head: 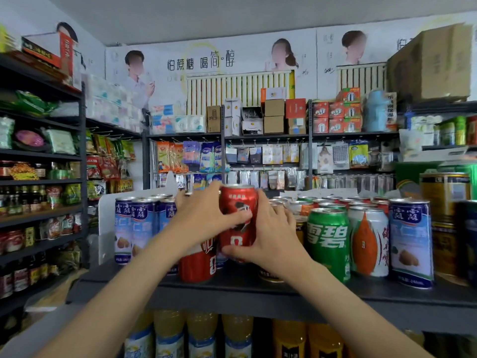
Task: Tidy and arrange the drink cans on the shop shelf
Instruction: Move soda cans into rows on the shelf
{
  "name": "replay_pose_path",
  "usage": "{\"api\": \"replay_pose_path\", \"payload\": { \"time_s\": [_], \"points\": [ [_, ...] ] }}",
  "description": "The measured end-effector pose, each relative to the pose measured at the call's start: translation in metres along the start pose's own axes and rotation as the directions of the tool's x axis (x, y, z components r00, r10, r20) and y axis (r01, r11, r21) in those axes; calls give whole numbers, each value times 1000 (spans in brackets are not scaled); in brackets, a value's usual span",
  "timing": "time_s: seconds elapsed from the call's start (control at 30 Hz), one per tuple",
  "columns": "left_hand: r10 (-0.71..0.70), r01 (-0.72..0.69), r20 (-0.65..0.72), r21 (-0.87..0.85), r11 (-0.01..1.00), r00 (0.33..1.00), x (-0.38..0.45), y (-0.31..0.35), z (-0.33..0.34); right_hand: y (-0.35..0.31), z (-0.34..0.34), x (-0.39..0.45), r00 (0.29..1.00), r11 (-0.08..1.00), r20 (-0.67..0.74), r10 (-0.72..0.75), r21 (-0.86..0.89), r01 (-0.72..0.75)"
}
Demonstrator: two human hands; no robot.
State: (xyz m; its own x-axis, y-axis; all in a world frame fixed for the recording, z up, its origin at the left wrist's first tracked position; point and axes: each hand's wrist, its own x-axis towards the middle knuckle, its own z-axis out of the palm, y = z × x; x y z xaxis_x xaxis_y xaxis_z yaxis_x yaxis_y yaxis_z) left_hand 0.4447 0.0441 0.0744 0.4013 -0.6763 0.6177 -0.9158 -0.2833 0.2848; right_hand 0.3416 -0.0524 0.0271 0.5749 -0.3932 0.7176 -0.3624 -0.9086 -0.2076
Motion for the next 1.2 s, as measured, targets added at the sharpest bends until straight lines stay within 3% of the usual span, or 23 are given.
{"api": "replay_pose_path", "payload": {
  "time_s": [0.13, 0.3, 0.57, 0.67, 0.73, 0.83, 0.97, 1.2],
  "points": [
    [63, -63, 4, 226, 972, 998, -2, -1, 20, 6, -7, 0, 999, 982, 23, -30, -186, 34],
    [137, -133, 17, 404, 905, 990, -1, -10, 28, 4, 1, 0, 996, 967, 85, -17, -253, 38],
    [160, -159, 24, 331, 930, 987, -7, -14, 23, 1, -4, 0, 988, 977, 155, -15, -209, 48],
    [233, -201, -92, 271, 941, 968, -13, -11, 20, 7, -30, 8, 982, 989, 188, -8, -144, 36],
    [296, -272, -161, 157, 949, 942, -19, 2, 21, 15, -55, 14, 988, 994, 155, -11, -105, 27],
    [396, -393, -139, 50, 918, 908, -27, 27, 29, 31, -91, 15, 999, 995, 53, 11, -100, -5],
    [381, -385, -91, -24, 923, 920, -22, 48, 40, 62, -123, 4, 998, 986, 0, 66, -156, -66],
    [373, -372, 10, -57, 926, 928, -20, 72, 58, 83, -121, -11, 956, 978, 272, 110, -199, -56]
  ]
}}
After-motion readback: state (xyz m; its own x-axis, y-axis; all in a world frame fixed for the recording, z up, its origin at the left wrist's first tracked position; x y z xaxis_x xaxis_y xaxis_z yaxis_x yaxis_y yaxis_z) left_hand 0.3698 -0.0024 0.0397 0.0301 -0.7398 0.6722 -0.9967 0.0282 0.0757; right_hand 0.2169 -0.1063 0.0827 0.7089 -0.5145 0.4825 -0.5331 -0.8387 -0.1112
